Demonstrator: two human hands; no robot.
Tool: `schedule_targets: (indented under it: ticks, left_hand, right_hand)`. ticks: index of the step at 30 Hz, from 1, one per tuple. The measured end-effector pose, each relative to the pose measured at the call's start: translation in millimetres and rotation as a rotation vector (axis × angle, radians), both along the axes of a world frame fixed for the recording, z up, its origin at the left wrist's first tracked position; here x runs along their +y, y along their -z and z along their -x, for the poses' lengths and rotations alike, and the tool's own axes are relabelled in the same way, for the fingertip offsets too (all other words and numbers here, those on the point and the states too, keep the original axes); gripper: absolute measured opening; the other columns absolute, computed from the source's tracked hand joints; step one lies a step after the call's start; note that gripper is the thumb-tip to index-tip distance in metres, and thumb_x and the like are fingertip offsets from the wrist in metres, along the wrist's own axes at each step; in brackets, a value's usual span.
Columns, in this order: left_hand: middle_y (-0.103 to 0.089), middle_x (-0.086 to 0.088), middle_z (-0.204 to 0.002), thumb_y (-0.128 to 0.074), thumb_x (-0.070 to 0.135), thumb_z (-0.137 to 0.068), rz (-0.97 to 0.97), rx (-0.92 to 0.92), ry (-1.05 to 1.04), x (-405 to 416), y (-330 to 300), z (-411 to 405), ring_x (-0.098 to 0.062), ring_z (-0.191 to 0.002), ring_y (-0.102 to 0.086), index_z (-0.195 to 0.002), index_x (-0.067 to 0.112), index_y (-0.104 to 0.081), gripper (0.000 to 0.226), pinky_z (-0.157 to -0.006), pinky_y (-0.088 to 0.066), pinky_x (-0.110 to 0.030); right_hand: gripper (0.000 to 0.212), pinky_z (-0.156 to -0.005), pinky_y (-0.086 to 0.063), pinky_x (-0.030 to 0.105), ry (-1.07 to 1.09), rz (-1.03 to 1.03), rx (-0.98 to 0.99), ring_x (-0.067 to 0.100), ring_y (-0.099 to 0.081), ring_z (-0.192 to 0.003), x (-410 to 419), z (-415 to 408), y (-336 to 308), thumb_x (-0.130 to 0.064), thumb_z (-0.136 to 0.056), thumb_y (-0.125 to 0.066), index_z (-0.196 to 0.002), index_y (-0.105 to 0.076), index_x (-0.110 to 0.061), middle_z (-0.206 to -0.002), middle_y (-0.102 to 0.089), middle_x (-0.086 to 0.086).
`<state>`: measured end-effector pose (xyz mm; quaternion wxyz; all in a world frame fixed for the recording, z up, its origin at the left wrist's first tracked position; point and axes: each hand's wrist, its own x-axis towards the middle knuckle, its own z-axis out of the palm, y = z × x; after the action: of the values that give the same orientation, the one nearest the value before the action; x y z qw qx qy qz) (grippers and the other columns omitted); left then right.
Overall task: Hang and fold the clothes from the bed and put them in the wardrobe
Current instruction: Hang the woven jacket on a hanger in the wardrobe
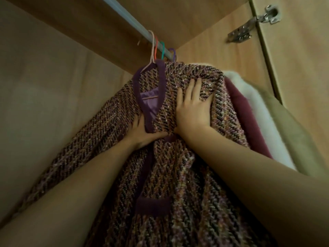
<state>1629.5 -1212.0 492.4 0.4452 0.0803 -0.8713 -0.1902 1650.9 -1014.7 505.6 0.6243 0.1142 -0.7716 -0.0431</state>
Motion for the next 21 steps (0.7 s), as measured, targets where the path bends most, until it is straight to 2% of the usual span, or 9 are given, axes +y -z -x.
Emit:
schedule_targets:
  ticks: [4, 6, 8, 11, 14, 17, 21]
  left_hand:
    - [0.018, 0.005, -0.161, -0.065, 0.083, -0.056, -0.078, -0.022, 0.03, 1.3, 25.5, -30.9, -0.024, -0.148, 0.013, -0.151, 0.041, 0.01, 0.128, -0.121, 0.0, -0.046]
    - [0.014, 0.007, -0.161, -0.065, 0.081, -0.058, -0.122, -0.031, 0.065, -3.0, 40.9, -52.8, -0.021, -0.149, 0.008, -0.151, 0.044, 0.007, 0.124, -0.121, -0.003, -0.043]
    - [0.004, 0.007, -0.162, -0.063, 0.085, -0.056, -0.1, -0.002, 0.108, -7.6, 58.9, -76.5, -0.016, -0.149, -0.002, -0.151, 0.046, 0.002, 0.122, -0.121, -0.008, -0.041]
    - [-0.011, 0.012, -0.161, -0.053, 0.092, -0.058, -0.054, -0.007, 0.142, -10.4, 82.1, -115.5, -0.01, -0.144, -0.02, -0.149, 0.049, -0.002, 0.113, -0.12, -0.018, -0.04]
    - [-0.019, 0.01, -0.159, -0.037, 0.098, -0.057, 0.045, -0.039, -0.034, -7.4, 100.5, -149.4, -0.017, -0.144, -0.026, -0.149, 0.049, -0.007, 0.109, -0.116, -0.026, -0.045]
    - [-0.013, 0.009, -0.161, -0.031, 0.095, -0.06, 0.072, -0.115, -0.167, 10.3, 118.7, -179.4, -0.022, -0.145, -0.024, -0.149, 0.048, -0.006, 0.103, -0.115, -0.027, -0.05]
    - [-0.004, 0.01, -0.162, -0.036, 0.085, -0.075, 0.077, -0.19, -0.201, 45.4, 136.1, -208.4, -0.027, -0.146, -0.017, -0.15, 0.046, -0.005, 0.09, -0.115, -0.024, -0.05]
  right_hand:
    - [0.095, -0.108, -0.02, 0.066, -0.033, 0.004, -0.028, 0.05, 0.011, -0.143, 1.3, -13.1, 13.8, -0.056, -0.094, -0.047, -0.153, 0.009, -0.006, -0.156, 0.011, 0.031]
    - [0.107, -0.108, -0.017, 0.068, -0.055, -0.017, -0.066, 0.049, 0.013, -0.143, 4.4, -27.5, 22.8, -0.065, -0.086, -0.05, -0.152, 0.01, -0.006, -0.155, 0.014, 0.03]
    - [0.11, -0.108, -0.011, 0.069, -0.095, -0.042, -0.122, 0.046, 0.014, -0.144, 8.9, -46.4, 34.5, -0.07, -0.084, -0.048, -0.152, 0.01, -0.007, -0.156, 0.015, 0.029]
    - [0.095, -0.109, -0.004, 0.072, -0.156, -0.086, -0.186, 0.041, 0.013, -0.146, 17.7, -71.7, 53.0, -0.068, -0.09, -0.036, -0.153, 0.006, -0.011, -0.158, 0.011, 0.026]
    - [0.086, -0.11, -0.001, 0.07, -0.187, -0.13, -0.236, 0.038, 0.01, -0.147, 31.8, -97.1, 65.2, -0.066, -0.091, -0.029, -0.154, 0.0, -0.016, -0.16, 0.006, 0.021]
    - [0.081, -0.113, -0.001, 0.067, -0.235, -0.14, -0.247, 0.035, 0.006, -0.148, 42.9, -123.5, 75.9, -0.061, -0.092, -0.033, -0.154, -0.006, -0.016, -0.161, 0.001, 0.017]
    - [0.076, -0.114, -0.001, 0.064, -0.271, -0.178, -0.24, 0.034, 0.002, -0.148, 56.1, -147.9, 102.3, -0.055, -0.091, -0.038, -0.153, -0.015, -0.018, -0.161, -0.004, 0.014]
